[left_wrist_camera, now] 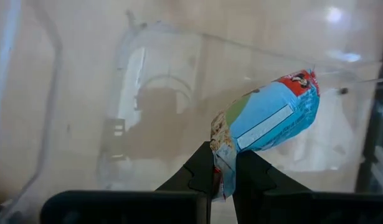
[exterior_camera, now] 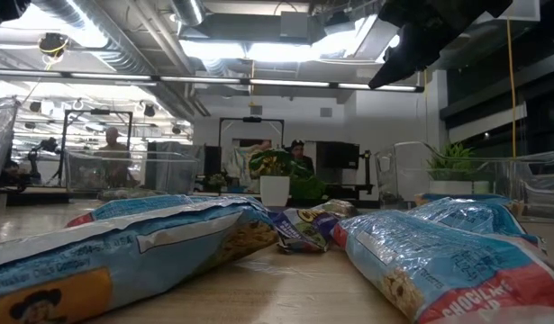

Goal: Pick and place Granola Bars by type
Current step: Put the red granola bar into the bottom transparent bin, then put the blue granola bar into the top left transparent bin

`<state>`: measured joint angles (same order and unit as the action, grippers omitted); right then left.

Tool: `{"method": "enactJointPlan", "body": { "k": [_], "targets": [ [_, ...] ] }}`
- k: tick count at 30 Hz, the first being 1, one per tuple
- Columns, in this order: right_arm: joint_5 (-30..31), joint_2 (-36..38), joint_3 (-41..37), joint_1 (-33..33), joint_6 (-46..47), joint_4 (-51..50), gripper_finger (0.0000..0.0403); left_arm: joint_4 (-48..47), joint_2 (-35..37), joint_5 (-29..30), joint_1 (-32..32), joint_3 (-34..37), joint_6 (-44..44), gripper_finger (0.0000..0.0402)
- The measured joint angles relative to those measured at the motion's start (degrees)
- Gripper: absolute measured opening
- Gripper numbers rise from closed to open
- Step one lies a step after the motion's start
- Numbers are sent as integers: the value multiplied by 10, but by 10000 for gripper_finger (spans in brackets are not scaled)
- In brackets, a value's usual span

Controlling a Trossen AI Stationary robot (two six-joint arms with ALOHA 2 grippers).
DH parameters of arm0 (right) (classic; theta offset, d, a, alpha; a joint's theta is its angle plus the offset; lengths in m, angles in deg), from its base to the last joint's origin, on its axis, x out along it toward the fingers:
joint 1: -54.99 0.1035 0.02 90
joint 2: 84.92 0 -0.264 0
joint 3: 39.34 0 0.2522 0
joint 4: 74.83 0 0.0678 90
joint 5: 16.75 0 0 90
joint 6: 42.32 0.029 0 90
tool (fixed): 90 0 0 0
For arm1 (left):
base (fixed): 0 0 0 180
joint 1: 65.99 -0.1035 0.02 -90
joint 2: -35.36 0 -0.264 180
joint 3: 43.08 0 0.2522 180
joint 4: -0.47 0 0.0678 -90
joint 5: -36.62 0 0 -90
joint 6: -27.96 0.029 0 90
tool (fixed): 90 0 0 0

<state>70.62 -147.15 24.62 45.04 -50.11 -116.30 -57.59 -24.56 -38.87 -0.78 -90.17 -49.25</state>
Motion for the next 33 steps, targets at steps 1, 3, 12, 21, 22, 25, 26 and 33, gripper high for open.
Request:
{"method": "enactJointPlan", "body": {
  "k": [1, 3, 12, 21, 22, 25, 26, 33],
  "targets": [
    [0, 0, 0, 0, 0, 0, 162, 1, 0, 0, -1, 1, 0, 25],
    [0, 0, 0, 0, 0, 0, 162, 7, -1, 6, -1, 2, -2, 28],
    [0, 0, 0, 0, -19, 0, 162, 5, -1, 8, -1, 2, -33, 55],
    [0, 0, 0, 0, -32, 0, 162, 8, -1, 9, -1, -15, -48, 110],
    [0, 0, 0, 0, -32, 0, 162, 7, -1, 9, -1, -19, -48, 116],
    [0, 0, 0, 0, -32, 0, 162, -3, 0, -2, -1, -42, -47, 131],
    [0, 0, 0, 0, -32, 0, 162, -10, 0, -7, -1, -53, -47, 134],
    [0, 0, 0, 0, -32, 2, 162, -58, 0, 33, -2, -151, -26, 137]
  ]
}}
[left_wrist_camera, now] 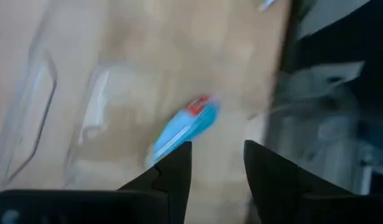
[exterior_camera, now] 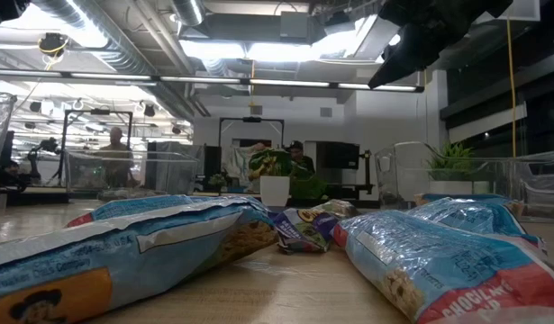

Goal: Pick and place Granola Bars by type
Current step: Put the blue granola bar into the top left transparent bin

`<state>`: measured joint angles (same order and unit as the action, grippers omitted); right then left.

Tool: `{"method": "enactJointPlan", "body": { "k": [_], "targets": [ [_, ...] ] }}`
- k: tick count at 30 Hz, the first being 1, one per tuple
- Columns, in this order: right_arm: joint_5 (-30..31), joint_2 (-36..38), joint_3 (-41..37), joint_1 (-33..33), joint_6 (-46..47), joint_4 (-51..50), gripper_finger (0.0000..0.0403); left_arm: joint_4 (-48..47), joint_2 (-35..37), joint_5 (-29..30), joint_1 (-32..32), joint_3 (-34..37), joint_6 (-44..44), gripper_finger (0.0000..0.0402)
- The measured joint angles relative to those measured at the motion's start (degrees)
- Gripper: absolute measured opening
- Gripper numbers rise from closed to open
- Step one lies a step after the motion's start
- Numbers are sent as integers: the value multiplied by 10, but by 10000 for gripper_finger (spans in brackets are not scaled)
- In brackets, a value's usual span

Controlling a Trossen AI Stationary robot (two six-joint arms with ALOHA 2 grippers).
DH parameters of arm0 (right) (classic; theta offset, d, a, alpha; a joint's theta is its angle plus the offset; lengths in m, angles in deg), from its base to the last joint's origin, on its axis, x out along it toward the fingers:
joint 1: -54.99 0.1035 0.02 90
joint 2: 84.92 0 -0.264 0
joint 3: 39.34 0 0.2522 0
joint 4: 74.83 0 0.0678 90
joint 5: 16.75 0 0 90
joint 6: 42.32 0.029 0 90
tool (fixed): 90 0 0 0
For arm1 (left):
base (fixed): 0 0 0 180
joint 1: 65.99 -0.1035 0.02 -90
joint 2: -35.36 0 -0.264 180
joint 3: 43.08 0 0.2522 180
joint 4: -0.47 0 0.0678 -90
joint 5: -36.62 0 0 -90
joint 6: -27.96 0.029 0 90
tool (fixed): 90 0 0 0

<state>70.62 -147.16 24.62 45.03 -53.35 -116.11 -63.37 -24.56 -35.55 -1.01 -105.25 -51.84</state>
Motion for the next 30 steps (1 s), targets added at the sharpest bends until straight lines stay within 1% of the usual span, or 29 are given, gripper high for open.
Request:
{"method": "enactJointPlan", "body": {
  "k": [2, 6, 9, 11, 14, 18, 21, 24, 30],
  "targets": [
    [-8, 0, 0, 0, -7, 6, 162, -10, 0, 28, -6, -29, 14, 134],
    [-68, 0, 0, 2, -45, 23, 162, -16, 0, 73, -31, -70, 62, 129],
    [-111, 0, 2, 16, -72, 49, 162, -16, 0, 96, -61, -87, 102, 125],
    [-126, 0, 11, 35, -94, 51, 162, -16, 0, 111, -81, -93, 126, 124],
    [-125, 0, 32, 69, -122, 52, 162, -16, 0, 129, -109, -93, 156, 122],
    [-92, -4, 70, 108, -120, 49, 163, -15, 0, 161, -139, -93, 191, 120],
    [-89, -14, 112, 127, -118, 25, 170, -11, 0, 189, -154, -93, 212, 120],
    [-85, -33, 157, 139, -117, -8, 187, -10, 0, 201, -165, -93, 230, 120],
    [-79, -86, 227, 151, -116, -62, 247, -10, 0, 199, -177, -93, 256, 119]
  ]
}}
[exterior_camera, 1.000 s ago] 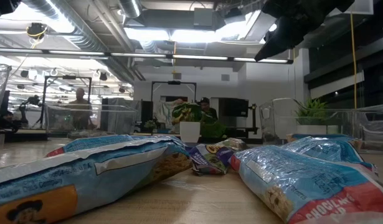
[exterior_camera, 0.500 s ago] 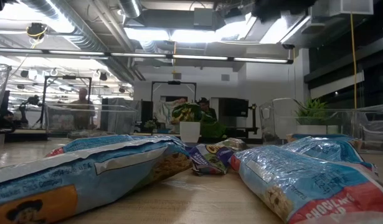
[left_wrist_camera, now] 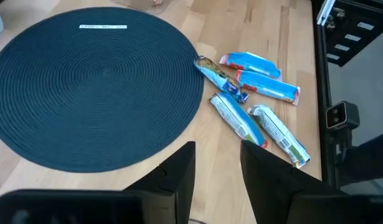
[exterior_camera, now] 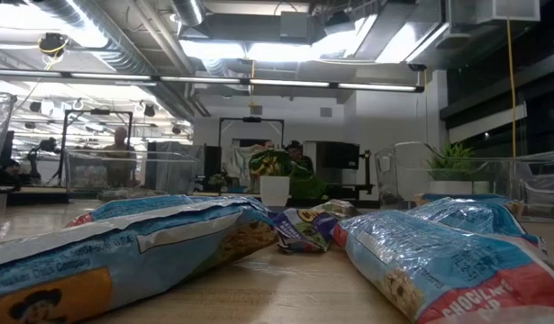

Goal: Pick and place Granola Bars by type
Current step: Put the blue granola bar into the top left transparent bin

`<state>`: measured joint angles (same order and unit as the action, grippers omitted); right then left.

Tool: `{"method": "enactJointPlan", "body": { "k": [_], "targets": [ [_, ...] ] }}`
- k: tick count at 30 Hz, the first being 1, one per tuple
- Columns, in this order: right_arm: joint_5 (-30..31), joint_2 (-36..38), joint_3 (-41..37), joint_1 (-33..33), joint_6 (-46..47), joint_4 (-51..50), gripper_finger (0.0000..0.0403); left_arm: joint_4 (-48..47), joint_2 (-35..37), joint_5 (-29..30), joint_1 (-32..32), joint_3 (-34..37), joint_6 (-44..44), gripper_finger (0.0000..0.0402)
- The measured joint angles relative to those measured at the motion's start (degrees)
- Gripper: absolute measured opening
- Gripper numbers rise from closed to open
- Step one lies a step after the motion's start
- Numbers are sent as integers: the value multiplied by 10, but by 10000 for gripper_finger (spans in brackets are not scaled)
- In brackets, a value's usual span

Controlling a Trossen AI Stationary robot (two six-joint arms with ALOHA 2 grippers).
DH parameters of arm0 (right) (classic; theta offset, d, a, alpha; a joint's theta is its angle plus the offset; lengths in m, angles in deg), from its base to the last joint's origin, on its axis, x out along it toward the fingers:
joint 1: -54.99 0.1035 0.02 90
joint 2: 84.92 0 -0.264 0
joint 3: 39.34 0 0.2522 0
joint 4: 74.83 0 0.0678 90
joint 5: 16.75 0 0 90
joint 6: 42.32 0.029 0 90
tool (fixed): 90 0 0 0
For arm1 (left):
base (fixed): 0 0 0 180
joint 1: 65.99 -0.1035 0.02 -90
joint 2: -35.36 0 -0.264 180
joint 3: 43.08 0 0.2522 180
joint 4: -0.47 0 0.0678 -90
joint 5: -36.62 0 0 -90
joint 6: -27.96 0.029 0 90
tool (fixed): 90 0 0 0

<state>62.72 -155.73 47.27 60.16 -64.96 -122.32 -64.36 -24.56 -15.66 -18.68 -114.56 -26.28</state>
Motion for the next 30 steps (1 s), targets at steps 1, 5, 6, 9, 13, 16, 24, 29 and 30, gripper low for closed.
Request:
{"method": "enactJointPlan", "body": {
  "k": [1, 5, 6, 9, 13, 16, 24, 29, 30],
  "targets": [
    [0, -11, 8, 3, 0, -11, 255, 0, 0, 1, 0, 0, 0, 119],
    [0, -55, 24, 25, -2, -31, 278, 0, 0, 1, 0, 0, 0, 120],
    [0, -66, 26, 32, -2, -31, 281, 0, 0, 1, 0, 0, 0, 120],
    [0, -99, 34, 49, -15, -31, 283, 0, 0, 1, 0, 0, 0, 120],
    [8, -133, 43, 64, -34, -30, 283, 0, 0, -4, 0, 0, 2, 120],
    [11, -154, 43, 69, -32, -32, 283, 1, 0, -10, 1, 0, 12, 120],
    [26, -229, 43, 78, -30, -39, 283, 6, 0, -17, 1, 0, 31, 120],
    [36, -291, 43, 78, -30, -39, 283, 7, 0, -23, 1, 0, 36, 120],
    [41, -303, 43, 78, -30, -39, 283, 9, 0, -27, 1, 0, 40, 120]
  ]
}}
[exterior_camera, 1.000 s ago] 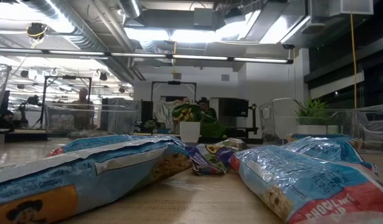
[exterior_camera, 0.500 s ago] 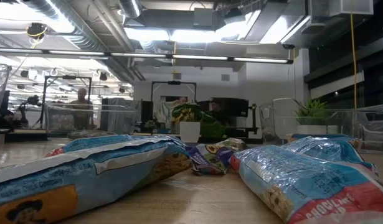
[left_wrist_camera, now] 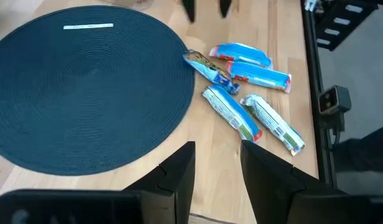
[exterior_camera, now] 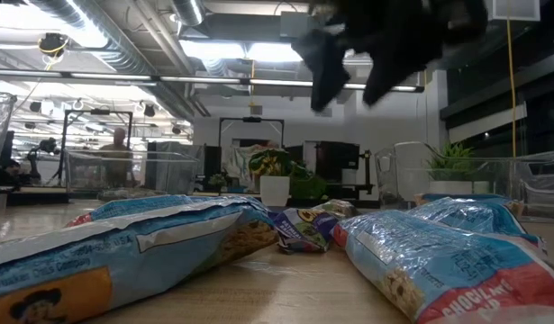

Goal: Pick and place Granola Bars by type
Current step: Put the blue granola bar into the top left transparent bin

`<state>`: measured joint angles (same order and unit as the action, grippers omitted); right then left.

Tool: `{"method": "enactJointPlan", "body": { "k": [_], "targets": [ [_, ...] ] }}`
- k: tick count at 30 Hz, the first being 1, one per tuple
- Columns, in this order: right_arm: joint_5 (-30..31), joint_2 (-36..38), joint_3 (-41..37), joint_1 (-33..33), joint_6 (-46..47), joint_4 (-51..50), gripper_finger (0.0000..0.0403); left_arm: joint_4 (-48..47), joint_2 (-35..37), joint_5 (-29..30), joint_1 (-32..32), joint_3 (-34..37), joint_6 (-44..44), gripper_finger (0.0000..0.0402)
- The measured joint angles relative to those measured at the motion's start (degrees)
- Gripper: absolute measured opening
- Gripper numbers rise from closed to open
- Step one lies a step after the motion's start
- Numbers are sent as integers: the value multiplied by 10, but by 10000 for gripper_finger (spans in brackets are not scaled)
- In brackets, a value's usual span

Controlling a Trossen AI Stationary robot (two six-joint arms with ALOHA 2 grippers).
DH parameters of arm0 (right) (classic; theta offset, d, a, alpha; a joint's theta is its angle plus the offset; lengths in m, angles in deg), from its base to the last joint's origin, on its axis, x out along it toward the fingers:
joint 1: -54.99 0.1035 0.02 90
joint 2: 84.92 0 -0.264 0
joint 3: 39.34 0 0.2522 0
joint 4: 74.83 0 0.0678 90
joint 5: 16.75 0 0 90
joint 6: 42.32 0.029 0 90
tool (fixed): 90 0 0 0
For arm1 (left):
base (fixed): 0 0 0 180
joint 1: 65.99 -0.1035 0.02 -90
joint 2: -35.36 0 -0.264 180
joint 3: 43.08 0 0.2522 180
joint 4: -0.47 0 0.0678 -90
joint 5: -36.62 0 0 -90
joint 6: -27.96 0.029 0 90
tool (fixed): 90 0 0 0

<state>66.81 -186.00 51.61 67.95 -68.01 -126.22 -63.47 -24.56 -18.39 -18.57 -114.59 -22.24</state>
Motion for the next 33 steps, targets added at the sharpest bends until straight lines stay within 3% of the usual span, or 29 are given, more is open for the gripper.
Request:
{"method": "enactJointPlan", "body": {
  "k": [14, 24, 33],
  "targets": [
    [24, -117, -1, 0, -1, 3, 283, 42, 0, -2, 0, 0, 35, 120],
    [64, -138, -1, 0, -1, 17, 282, 57, 0, -1, 0, 0, 40, 120],
    [68, -138, -1, -1, 1, 22, 221, 57, 0, -1, 0, 0, 41, 120]
  ]
}}
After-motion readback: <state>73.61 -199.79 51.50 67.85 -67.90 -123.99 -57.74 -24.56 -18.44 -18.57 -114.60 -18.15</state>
